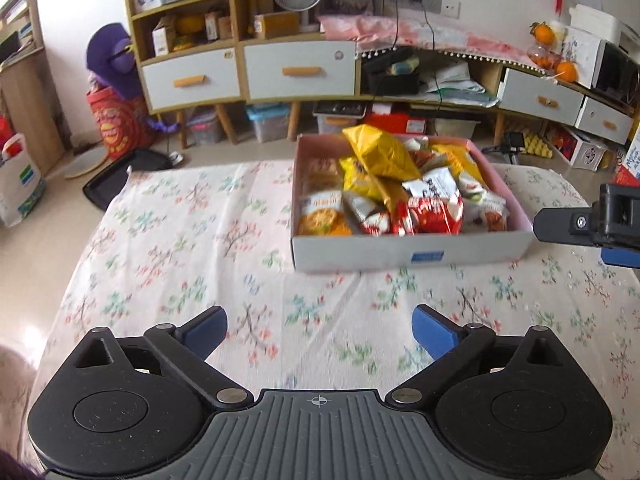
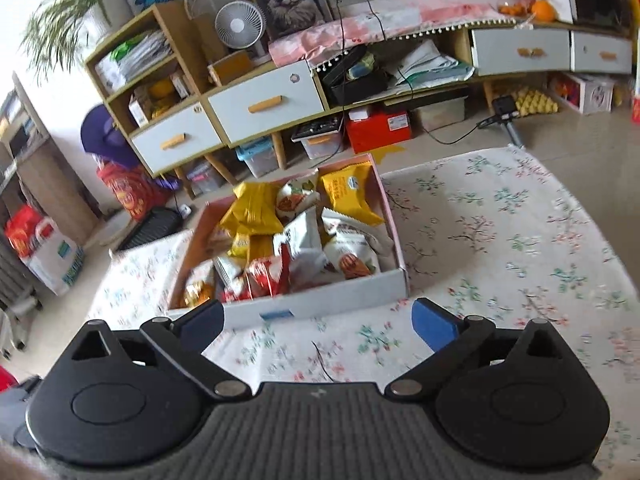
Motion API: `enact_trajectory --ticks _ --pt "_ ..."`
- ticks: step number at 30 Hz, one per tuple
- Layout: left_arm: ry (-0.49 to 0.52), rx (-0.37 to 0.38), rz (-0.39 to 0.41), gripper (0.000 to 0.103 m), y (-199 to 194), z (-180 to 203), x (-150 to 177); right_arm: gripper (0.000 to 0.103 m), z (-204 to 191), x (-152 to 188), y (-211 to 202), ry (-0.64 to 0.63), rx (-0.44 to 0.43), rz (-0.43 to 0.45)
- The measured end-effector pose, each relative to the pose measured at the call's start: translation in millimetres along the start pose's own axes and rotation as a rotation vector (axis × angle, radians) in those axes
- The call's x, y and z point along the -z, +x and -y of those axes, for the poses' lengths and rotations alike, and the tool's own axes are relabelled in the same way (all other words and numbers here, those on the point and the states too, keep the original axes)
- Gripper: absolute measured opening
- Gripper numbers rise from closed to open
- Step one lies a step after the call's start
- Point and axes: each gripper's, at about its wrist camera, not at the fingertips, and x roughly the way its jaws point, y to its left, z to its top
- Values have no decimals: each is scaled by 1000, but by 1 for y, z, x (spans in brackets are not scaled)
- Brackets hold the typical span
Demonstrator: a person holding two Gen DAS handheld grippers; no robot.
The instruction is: Organize snacks
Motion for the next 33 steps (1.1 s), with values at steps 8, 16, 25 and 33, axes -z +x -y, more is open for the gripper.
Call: enact_trajectory --ticks 8,16,25,33 --pt "-52 -17 -27 101 -22 1 15 103 -6 18 -12 -86 69 -27" --pt "-46 -40 -52 102 -25 1 17 103 -19 38 -18 -245 116 -20" --pt "-28 -64 -67 102 -20 1 20 103 -15 39 -13 -260 154 -36" --pt "-32 -61 -68 102 -19 2 20 103 -15 42 -10 -261 159 -69"
